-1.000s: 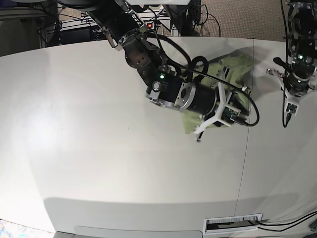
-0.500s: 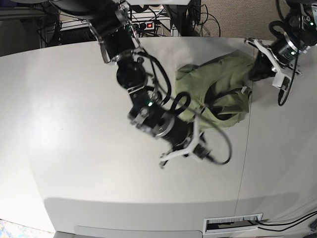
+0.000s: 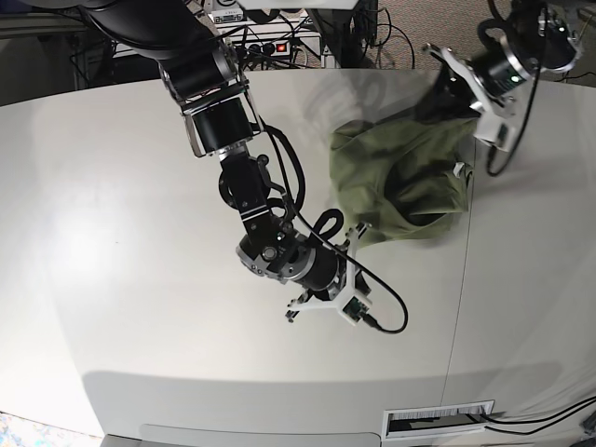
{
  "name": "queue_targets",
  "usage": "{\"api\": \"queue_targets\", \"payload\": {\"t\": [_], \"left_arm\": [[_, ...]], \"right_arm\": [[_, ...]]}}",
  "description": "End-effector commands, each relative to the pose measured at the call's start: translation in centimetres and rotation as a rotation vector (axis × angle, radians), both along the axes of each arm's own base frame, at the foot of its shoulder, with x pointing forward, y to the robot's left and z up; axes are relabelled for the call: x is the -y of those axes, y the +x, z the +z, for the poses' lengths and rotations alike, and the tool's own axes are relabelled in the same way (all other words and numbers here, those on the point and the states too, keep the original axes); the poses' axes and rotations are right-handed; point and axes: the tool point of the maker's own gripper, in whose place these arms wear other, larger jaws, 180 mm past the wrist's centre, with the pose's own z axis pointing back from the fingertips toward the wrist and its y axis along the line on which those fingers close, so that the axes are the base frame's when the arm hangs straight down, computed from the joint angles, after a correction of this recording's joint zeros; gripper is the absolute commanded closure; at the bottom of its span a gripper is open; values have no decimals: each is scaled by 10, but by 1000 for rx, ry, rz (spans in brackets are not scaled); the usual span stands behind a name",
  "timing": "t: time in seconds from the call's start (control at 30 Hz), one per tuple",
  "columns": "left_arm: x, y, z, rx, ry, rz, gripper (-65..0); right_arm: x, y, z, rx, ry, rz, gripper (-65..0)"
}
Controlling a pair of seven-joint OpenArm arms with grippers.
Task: Fold the T-shirt properly
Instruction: 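Grasp the shirt's other edge with the left gripper while the right holds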
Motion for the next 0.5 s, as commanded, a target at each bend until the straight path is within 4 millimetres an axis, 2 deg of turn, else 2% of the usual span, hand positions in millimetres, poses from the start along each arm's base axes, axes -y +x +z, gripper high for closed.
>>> {"api": "queue_targets", "payload": {"t": [0.0, 0.13, 0.23, 0.47], "left_arm": [[4, 1, 2, 15, -10, -5, 0], [17, -1, -15, 15, 10, -27, 0], [21, 1, -28, 30, 46, -30, 0], [4, 19, -65, 8, 106, 10, 0]], "right_arm": [[-8, 10, 24, 55, 42, 7, 0], [-3, 10, 18, 46, -5, -1, 0], [2, 9, 11, 18, -42, -10, 0], [38, 4, -16, -68, -125, -49, 0]]}}
